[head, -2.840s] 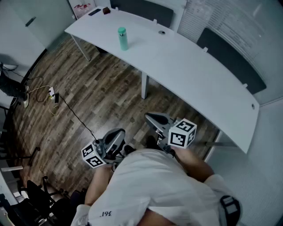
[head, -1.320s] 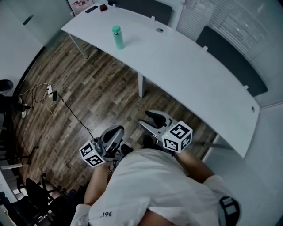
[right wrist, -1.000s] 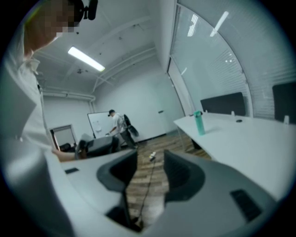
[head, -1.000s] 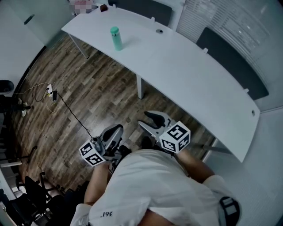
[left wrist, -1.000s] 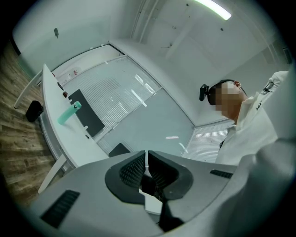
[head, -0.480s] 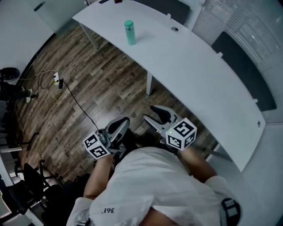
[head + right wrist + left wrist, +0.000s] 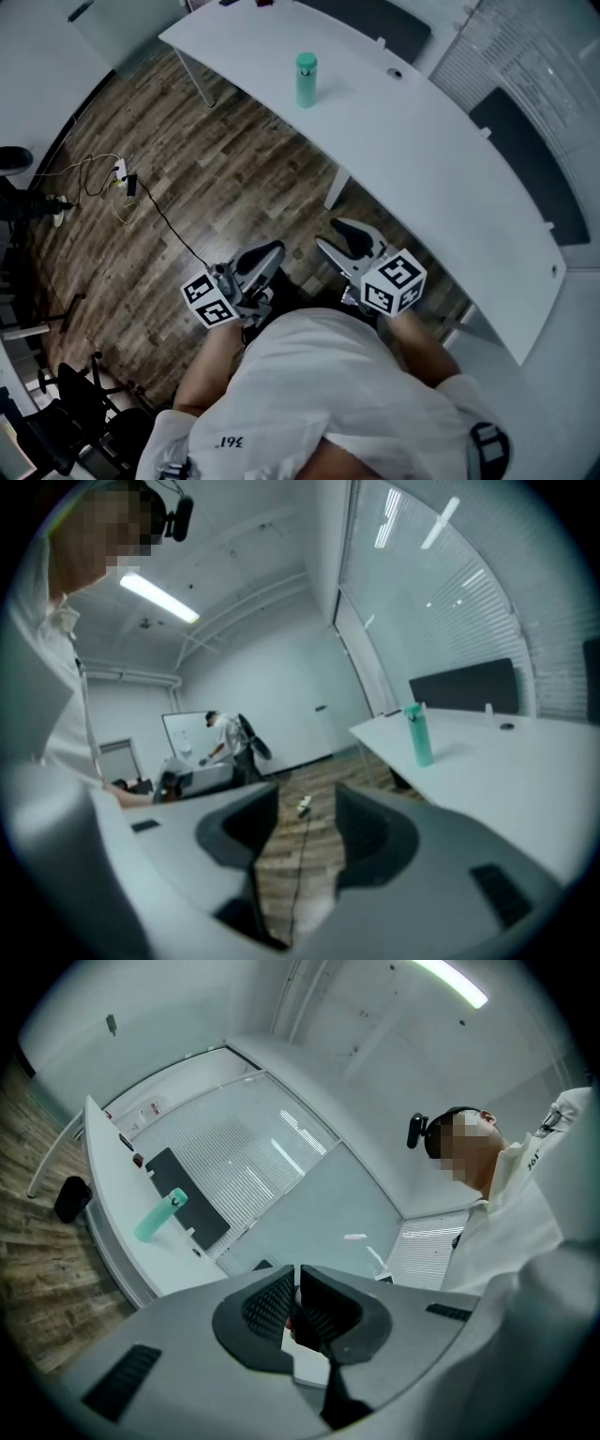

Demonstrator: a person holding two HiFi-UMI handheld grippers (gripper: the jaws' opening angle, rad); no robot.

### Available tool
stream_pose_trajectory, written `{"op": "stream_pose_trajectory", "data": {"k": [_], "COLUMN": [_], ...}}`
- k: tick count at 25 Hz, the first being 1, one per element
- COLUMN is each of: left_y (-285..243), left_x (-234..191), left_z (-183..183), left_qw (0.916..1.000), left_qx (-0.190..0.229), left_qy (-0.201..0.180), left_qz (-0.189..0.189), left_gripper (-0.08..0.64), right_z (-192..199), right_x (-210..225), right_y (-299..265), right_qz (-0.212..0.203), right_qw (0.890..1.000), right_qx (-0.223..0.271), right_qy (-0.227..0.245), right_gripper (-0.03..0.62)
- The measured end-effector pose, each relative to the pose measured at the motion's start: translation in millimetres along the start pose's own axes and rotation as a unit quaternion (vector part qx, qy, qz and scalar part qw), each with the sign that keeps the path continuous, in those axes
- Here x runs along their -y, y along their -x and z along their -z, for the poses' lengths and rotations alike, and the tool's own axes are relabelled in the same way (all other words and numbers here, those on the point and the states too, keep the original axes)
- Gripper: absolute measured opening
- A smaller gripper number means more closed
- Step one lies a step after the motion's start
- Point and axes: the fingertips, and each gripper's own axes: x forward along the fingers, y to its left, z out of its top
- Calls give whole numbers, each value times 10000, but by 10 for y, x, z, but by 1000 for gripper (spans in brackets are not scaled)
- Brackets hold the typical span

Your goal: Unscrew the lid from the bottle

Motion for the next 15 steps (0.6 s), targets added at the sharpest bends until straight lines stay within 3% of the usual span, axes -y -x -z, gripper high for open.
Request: {"op": "stream_pose_trajectory", "data": {"k": [7,15], "left_y": [223,370], "left_x": [-333,-552], "left_z": [-477,-660], "left_qw": [9997,9993], "left_qx": [-92,-218], "left_qy": [-74,-148], "left_qz": [202,262], "left_gripper": [42,72], "right_z": [-195,-257], "right_x": [-83,-111], "right_y": [-523,-803], "right_qz": [250,498], "right_qw": [9996,9987], "right_qx": [87,110], "right_qy": [-43,-67], "right_gripper": [189,189]}}
